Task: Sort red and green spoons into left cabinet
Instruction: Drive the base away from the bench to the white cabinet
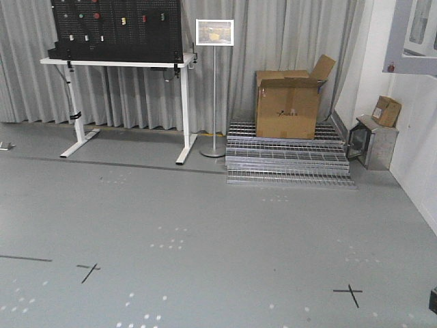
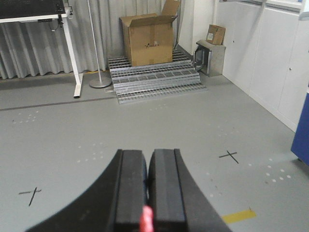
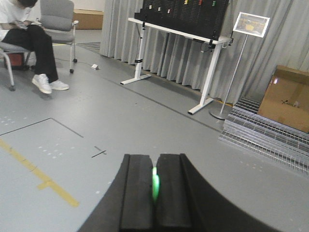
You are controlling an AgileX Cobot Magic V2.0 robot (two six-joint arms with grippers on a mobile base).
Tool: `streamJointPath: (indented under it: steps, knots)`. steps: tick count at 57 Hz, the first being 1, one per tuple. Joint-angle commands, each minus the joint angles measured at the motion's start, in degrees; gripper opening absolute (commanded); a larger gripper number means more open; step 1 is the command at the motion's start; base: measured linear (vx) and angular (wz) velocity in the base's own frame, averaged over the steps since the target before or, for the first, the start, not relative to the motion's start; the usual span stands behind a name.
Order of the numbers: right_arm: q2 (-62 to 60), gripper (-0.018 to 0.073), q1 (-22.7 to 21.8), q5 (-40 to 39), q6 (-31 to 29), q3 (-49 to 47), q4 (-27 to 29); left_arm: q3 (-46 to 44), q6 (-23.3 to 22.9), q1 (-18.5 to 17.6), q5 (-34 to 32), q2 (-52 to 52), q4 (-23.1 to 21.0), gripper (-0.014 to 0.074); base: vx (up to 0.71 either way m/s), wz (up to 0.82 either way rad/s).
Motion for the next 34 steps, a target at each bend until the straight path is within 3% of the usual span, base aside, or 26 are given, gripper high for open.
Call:
streamJointPath:
  steps: [1, 34]
  knots:
    - [0.2, -0.0003, -0.2, -2.6, 0.0, -1.6, 1.8, -1.6, -0.5, 0.0, -2.9, -0.1, -1.5, -0.0001, 0.69, -0.11]
    - [0.2, -0.0003, -0.2, -2.0, 0.0, -1.6, 1.9, -1.6, -0.5, 0.0, -2.9, 0.1, -1.5, -0.0001, 0.67, -0.08]
